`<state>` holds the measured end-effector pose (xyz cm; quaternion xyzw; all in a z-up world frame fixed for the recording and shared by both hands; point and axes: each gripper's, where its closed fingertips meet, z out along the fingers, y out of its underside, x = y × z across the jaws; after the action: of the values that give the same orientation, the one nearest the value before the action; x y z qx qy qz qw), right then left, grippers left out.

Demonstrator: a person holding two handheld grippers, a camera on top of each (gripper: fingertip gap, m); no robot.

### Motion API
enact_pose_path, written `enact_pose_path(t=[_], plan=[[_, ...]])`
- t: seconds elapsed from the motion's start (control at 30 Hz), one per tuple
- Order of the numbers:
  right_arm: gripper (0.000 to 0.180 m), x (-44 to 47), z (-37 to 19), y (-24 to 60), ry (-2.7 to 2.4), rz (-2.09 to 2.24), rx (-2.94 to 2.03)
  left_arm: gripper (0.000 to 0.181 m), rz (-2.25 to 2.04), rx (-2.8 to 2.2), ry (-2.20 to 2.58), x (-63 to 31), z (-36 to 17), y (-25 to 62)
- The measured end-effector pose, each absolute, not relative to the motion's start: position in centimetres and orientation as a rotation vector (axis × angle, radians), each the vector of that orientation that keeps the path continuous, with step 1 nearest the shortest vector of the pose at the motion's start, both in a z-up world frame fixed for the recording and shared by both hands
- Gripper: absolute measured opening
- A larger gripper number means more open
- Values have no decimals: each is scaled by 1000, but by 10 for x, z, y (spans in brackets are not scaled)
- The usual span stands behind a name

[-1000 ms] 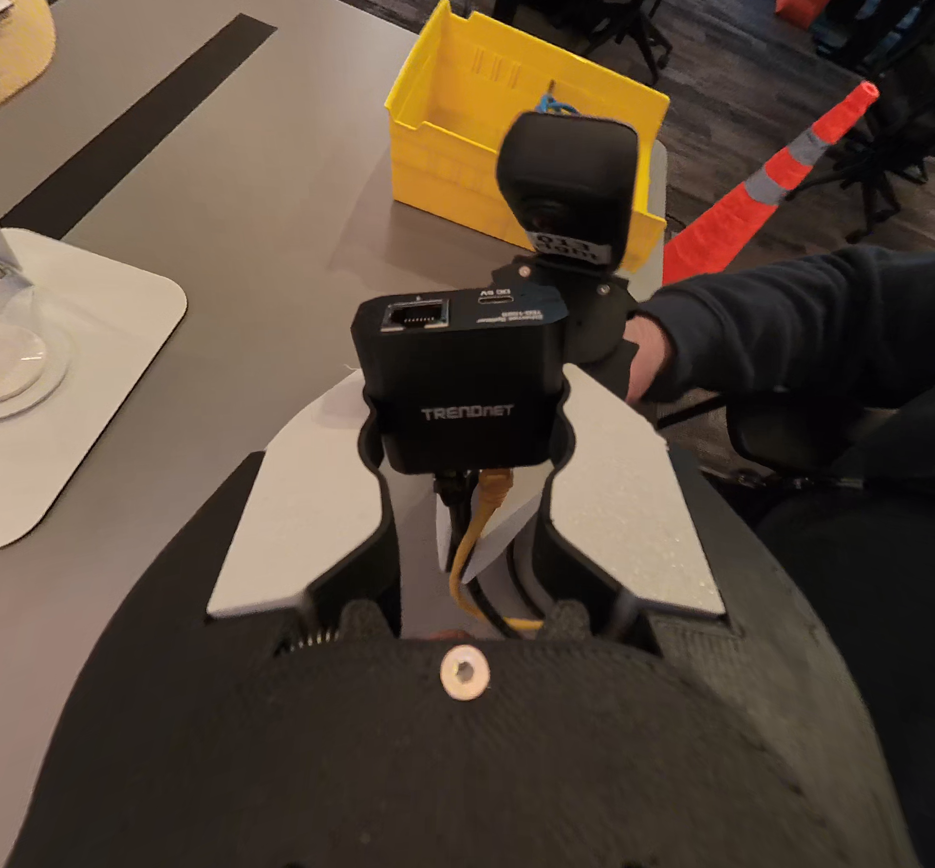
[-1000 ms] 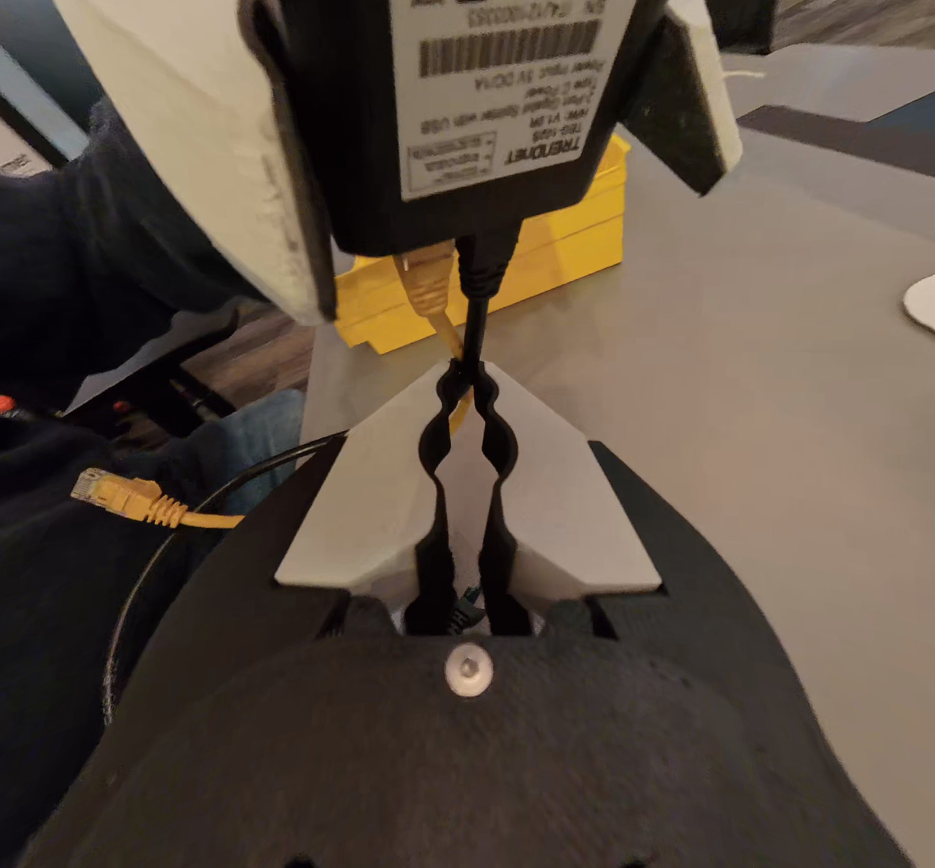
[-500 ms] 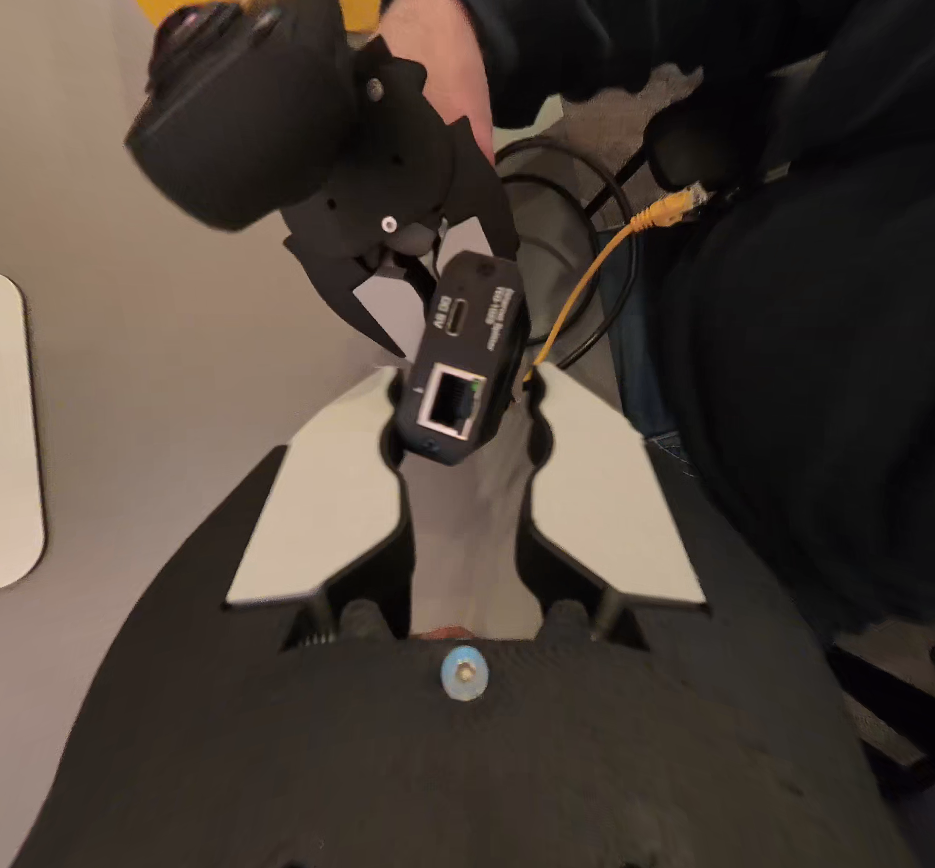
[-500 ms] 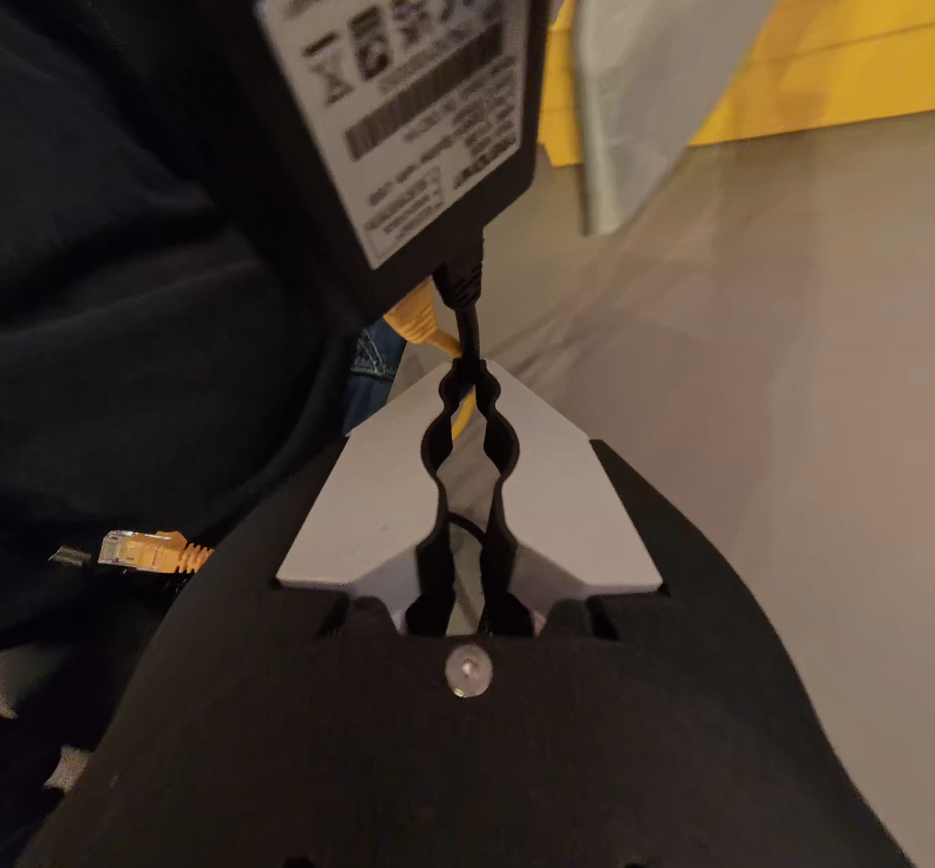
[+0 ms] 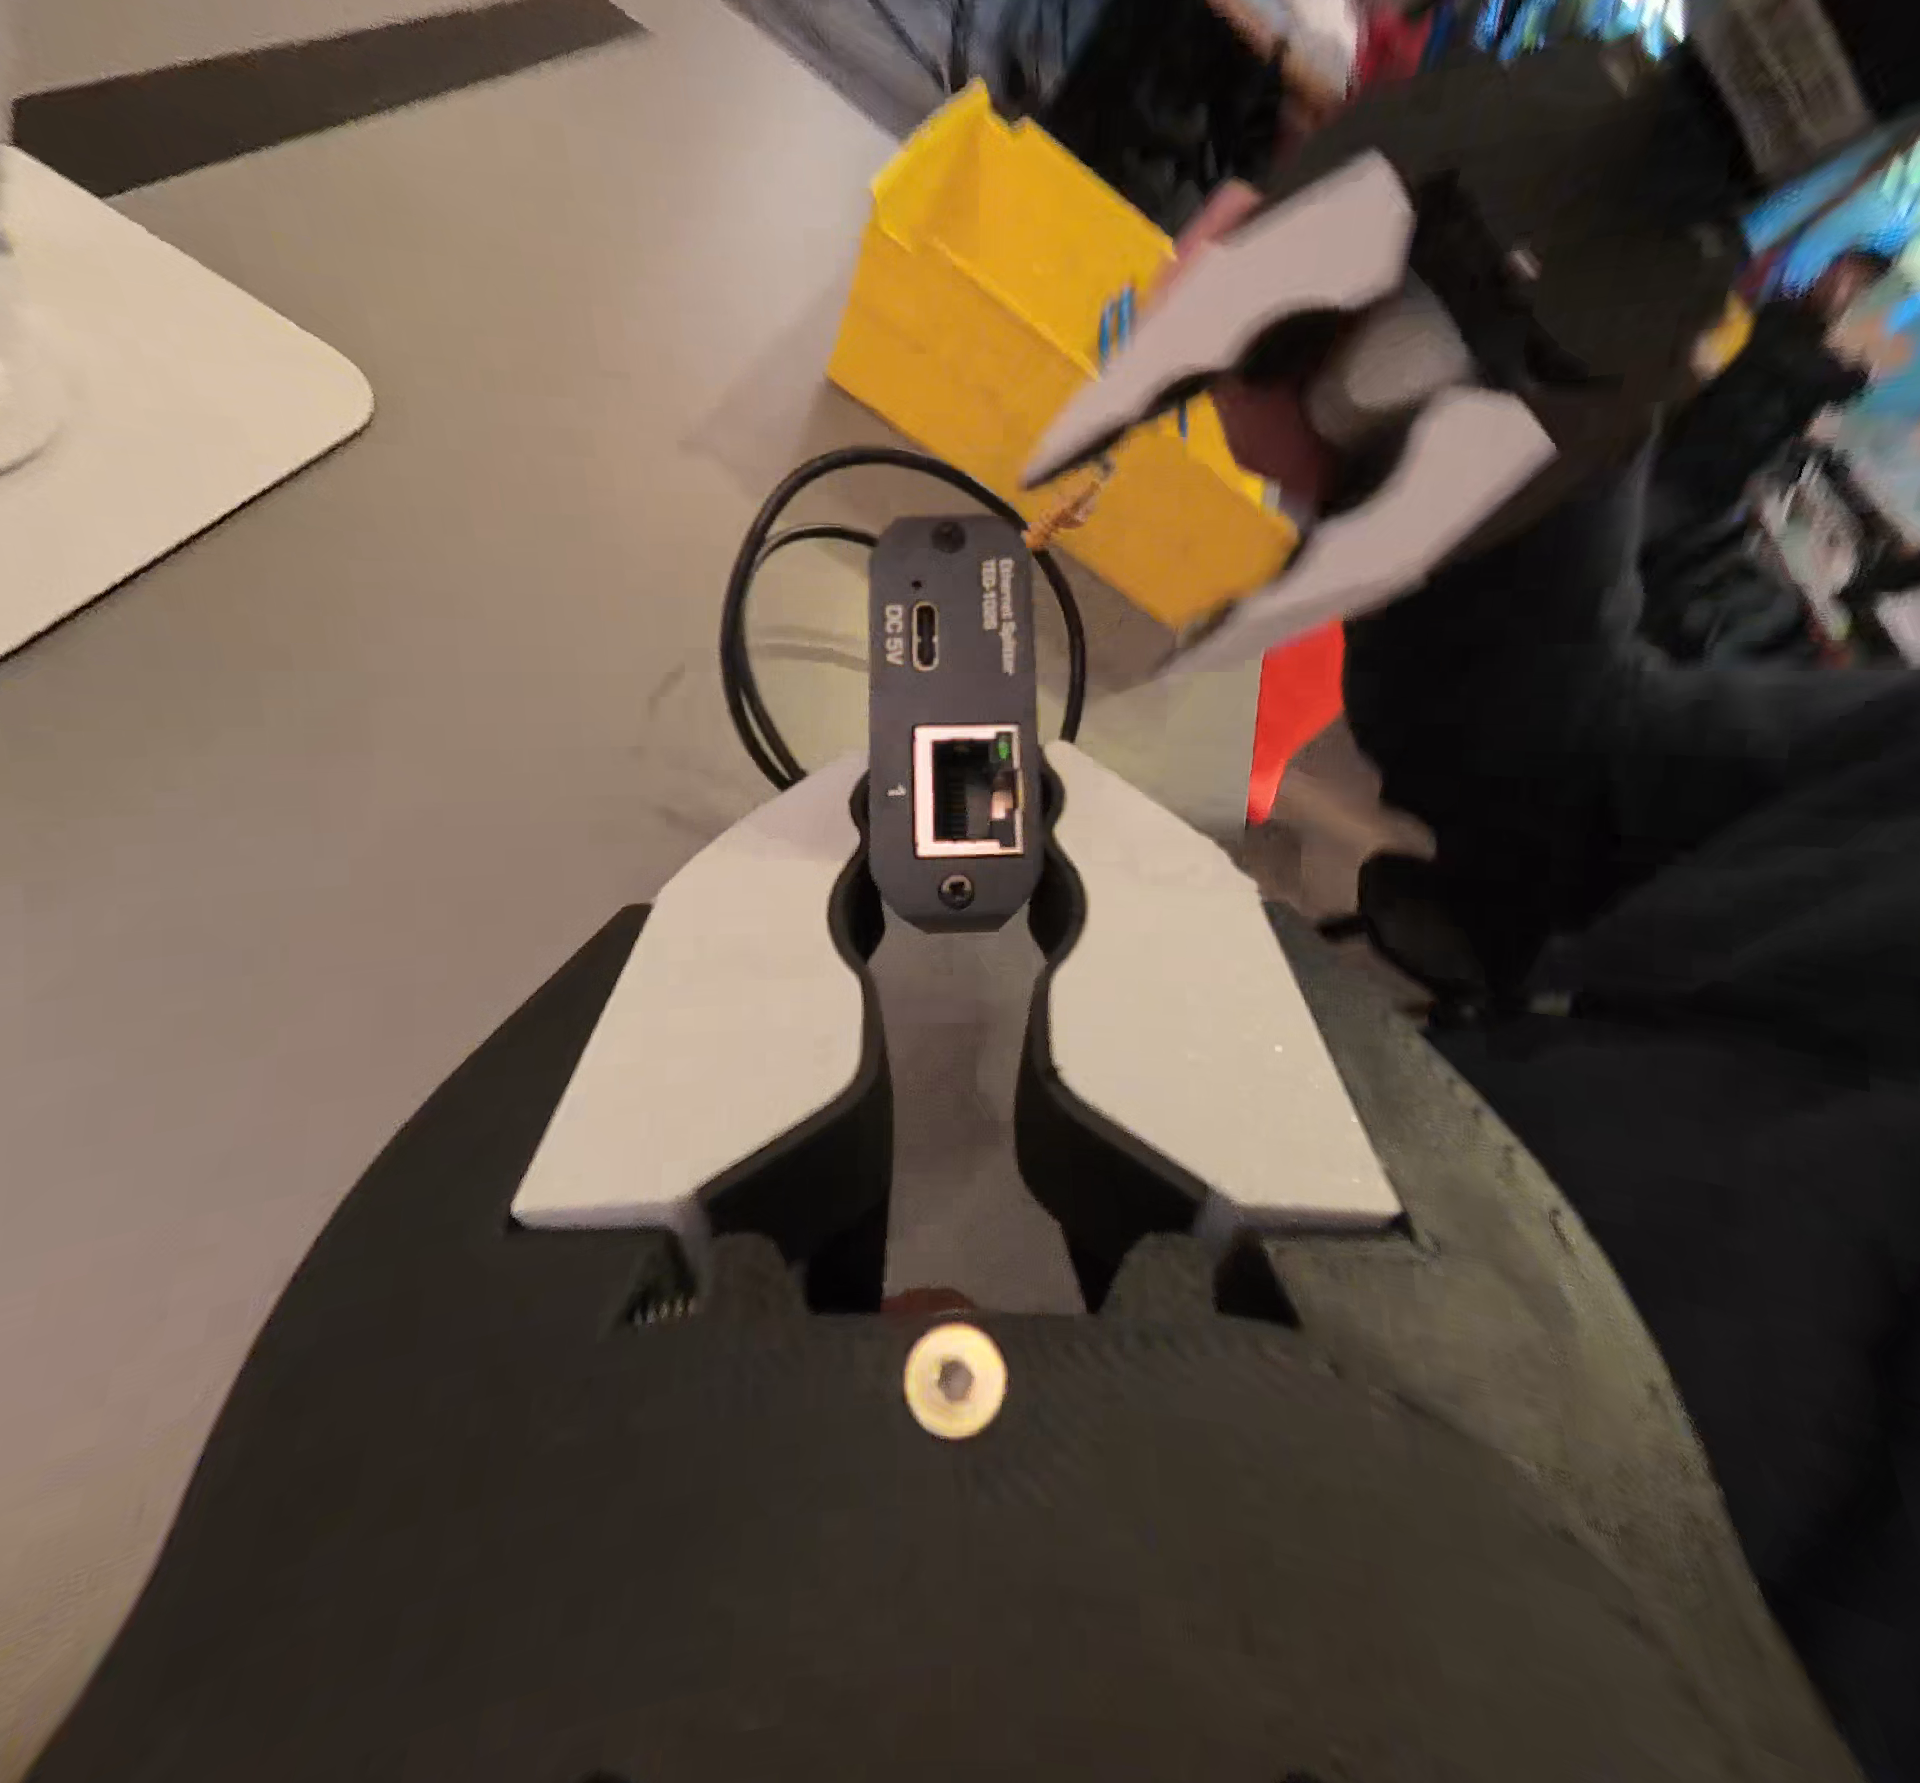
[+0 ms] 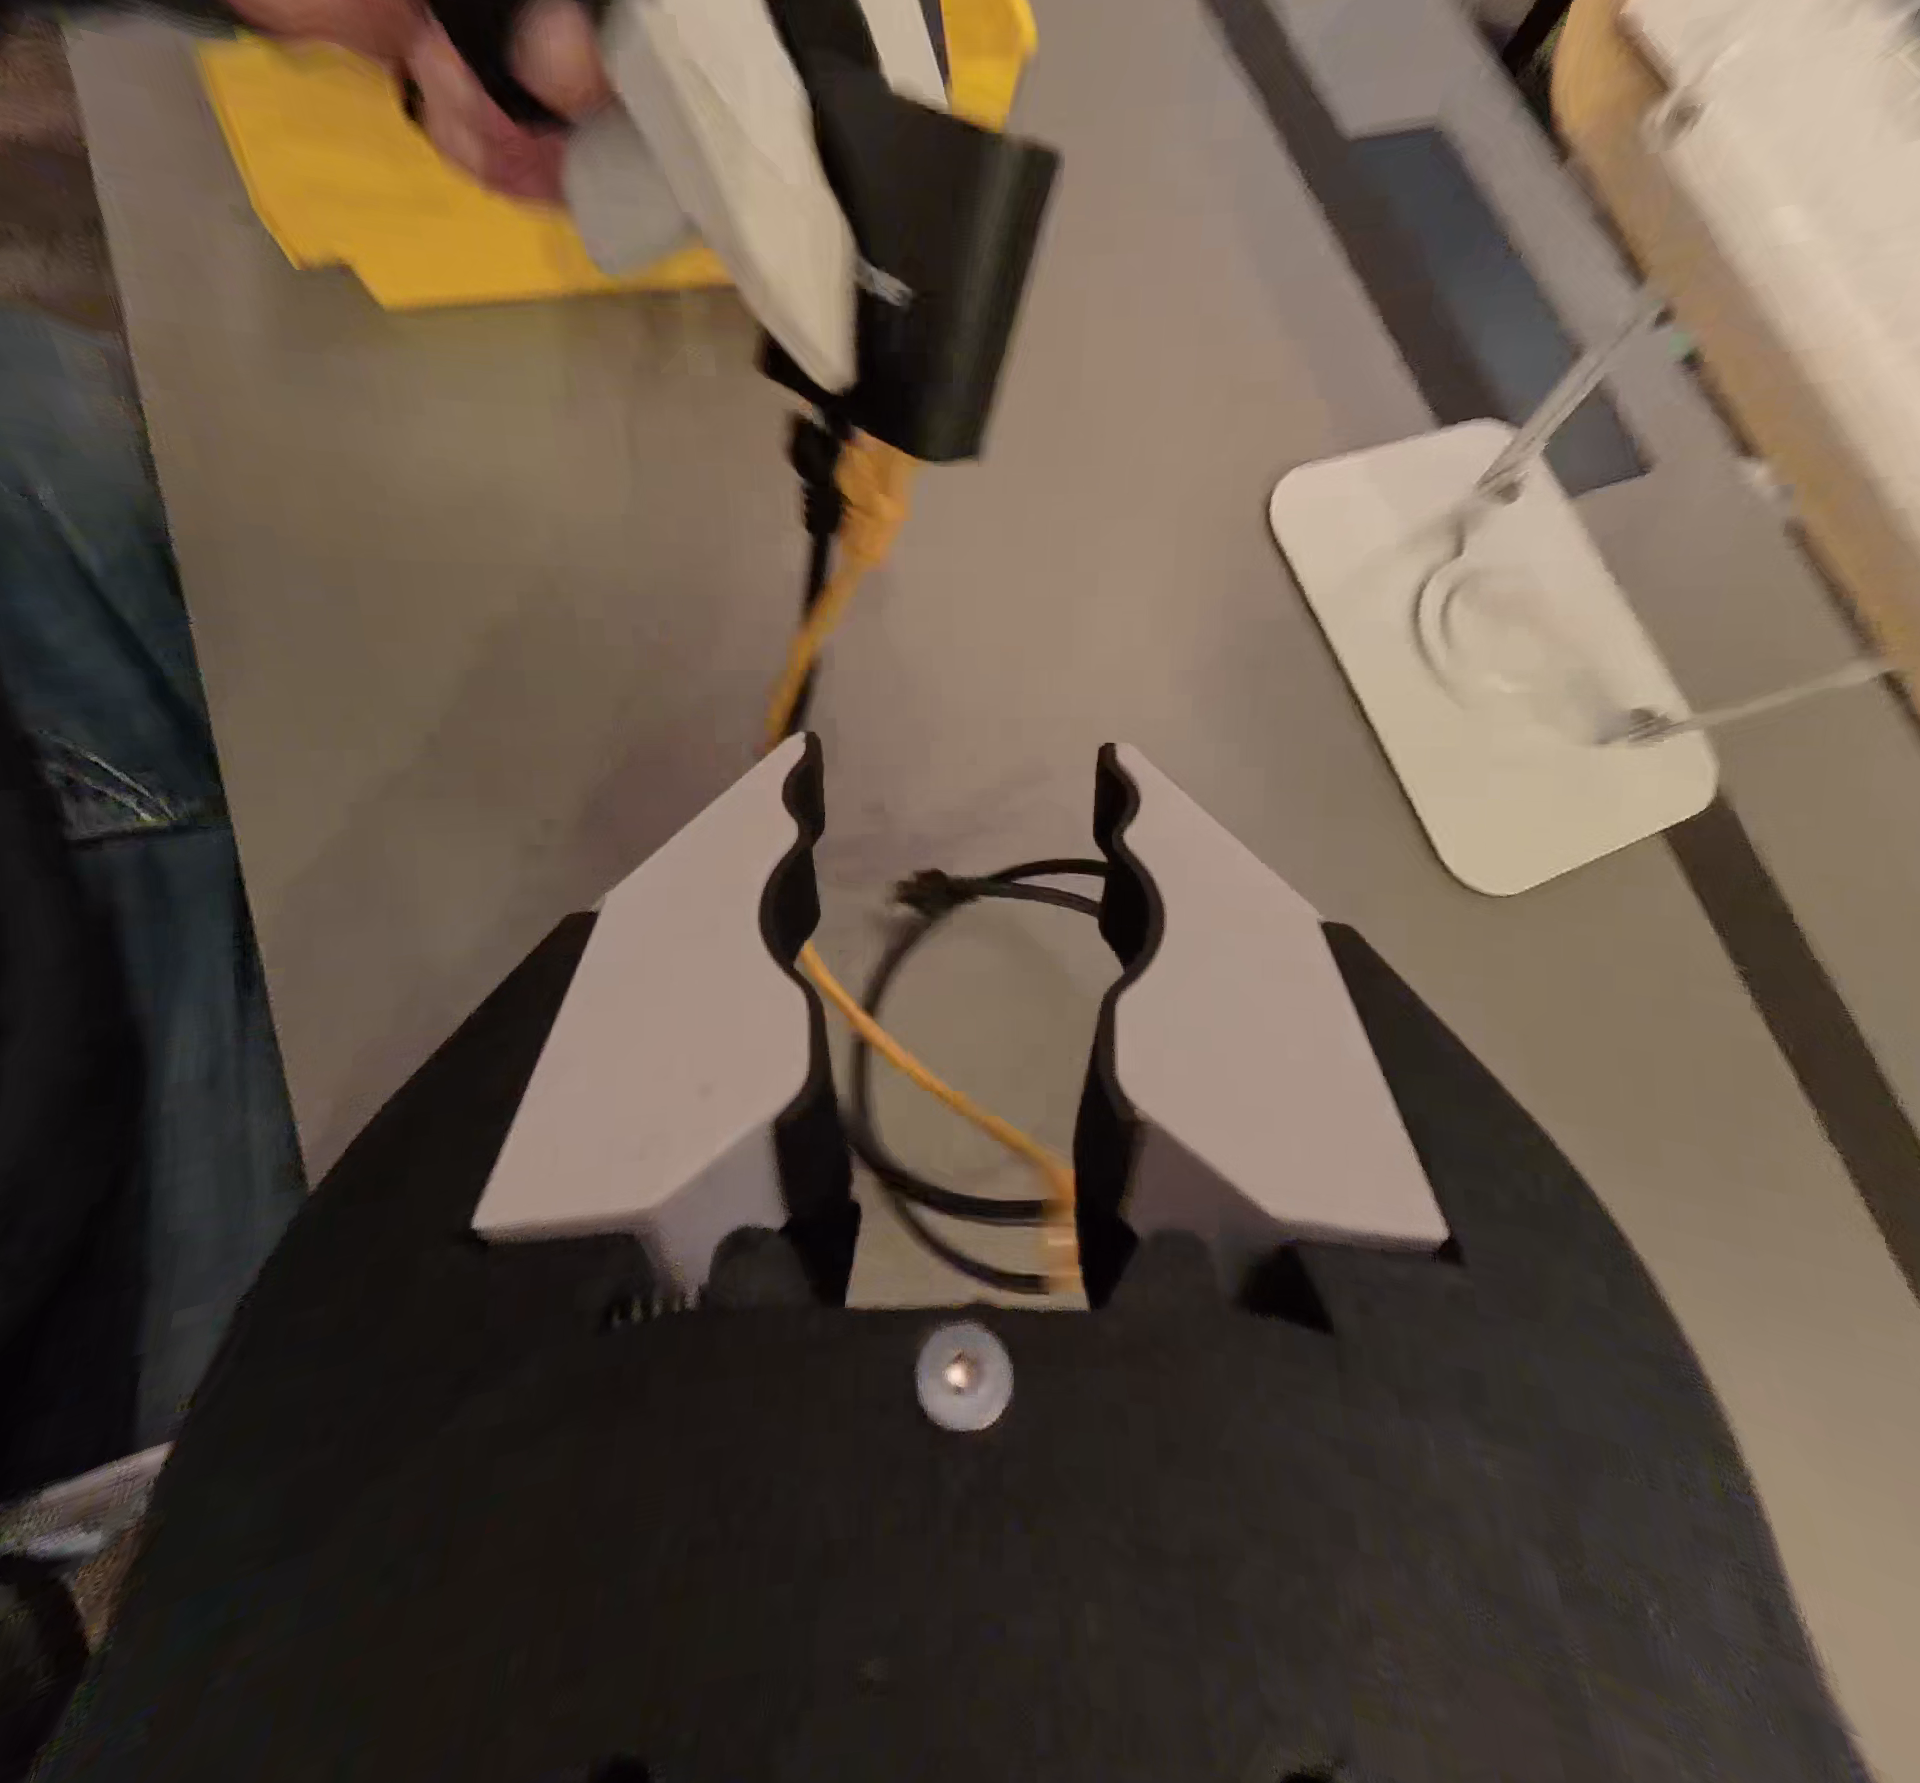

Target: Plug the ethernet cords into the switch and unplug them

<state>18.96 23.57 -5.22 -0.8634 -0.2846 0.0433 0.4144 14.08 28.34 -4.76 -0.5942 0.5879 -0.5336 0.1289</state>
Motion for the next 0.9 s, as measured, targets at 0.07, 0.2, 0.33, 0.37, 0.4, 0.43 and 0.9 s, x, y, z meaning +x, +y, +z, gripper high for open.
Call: enact_pose_path(t=[0.07, 0.2, 0.33, 0.37, 0.4, 0.43, 0.9], plan=[[57, 169, -46, 234, -708, 39, -2110, 24, -1616, -1755, 1582, 144, -46, 285], [65, 152, -72, 251, -732, -341, -2017, 24, -1759, -1766, 1401, 149, -39, 277], [46, 174, -80, 269, -786, -813, -1851, 24, -1887, -1797, 1254, 149, -35, 270], [31, 174, -82, 270, -795, -820, -1842, 24, -1913, -1790, 1232, 149, -34, 268], [19, 176, -77, 270, -787, -856, -1799, 24, -1946, -1793, 1214, 148, -34, 266], [12, 177, -76, 269, -804, -865, -1784, 24, -1976, -1799, 1198, 147, -35, 266], [0, 166, -71, 236, -1048, -229, -1857, 102, -1450, -1307, 1632, 135, -26, 245]])
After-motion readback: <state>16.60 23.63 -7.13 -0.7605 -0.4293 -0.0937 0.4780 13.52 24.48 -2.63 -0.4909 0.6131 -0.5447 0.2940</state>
